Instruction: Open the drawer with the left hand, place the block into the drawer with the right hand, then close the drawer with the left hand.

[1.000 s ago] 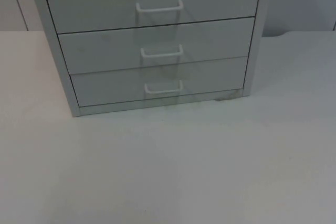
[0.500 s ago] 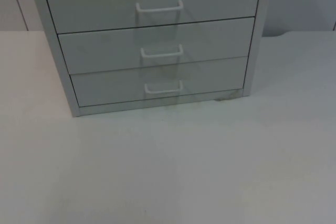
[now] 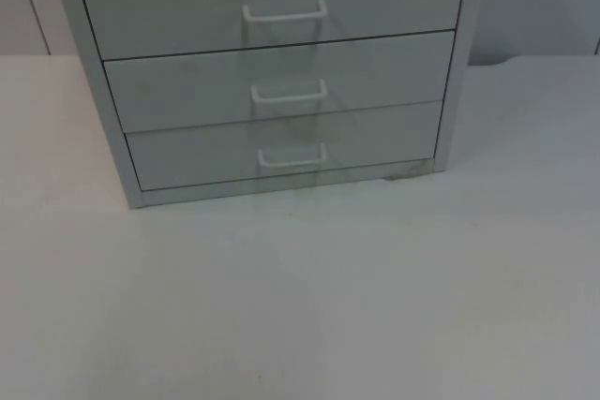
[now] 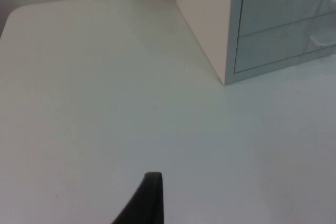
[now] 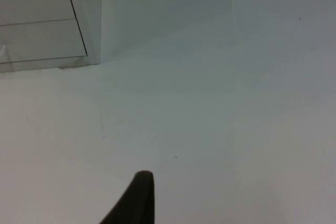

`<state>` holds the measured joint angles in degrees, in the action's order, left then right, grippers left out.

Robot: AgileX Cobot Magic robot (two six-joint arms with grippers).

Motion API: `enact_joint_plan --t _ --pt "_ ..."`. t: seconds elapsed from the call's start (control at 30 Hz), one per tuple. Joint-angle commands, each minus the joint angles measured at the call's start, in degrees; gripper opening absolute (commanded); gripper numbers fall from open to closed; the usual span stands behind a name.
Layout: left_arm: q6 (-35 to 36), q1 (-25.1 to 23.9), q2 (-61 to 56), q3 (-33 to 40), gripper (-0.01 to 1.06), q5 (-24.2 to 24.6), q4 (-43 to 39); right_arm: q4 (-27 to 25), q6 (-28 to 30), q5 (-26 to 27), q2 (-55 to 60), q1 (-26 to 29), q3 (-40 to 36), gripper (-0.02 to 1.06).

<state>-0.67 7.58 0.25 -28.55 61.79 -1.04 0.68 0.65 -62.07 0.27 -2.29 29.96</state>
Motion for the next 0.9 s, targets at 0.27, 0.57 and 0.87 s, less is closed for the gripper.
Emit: enact_joint_plan --t 0.27,0.57,0.87 --pt "0.0 -0.3 -0.2 0.2 1.05 -0.1 0.6 0.2 -0.1 0.2 -0.3 -0.3 -0.4 1.05" --pt "0.0 -2.4 -0.2 0.2 1.05 -0.2 0.2 0.2 -0.1 0.2 -0.3 -0.3 -0.4 1.05" --pt "0.0 -7.9 -0.2 0.2 1.05 -0.2 0.1 0.2 -0.1 0.2 -0.3 -0.3 -0.4 1.05"
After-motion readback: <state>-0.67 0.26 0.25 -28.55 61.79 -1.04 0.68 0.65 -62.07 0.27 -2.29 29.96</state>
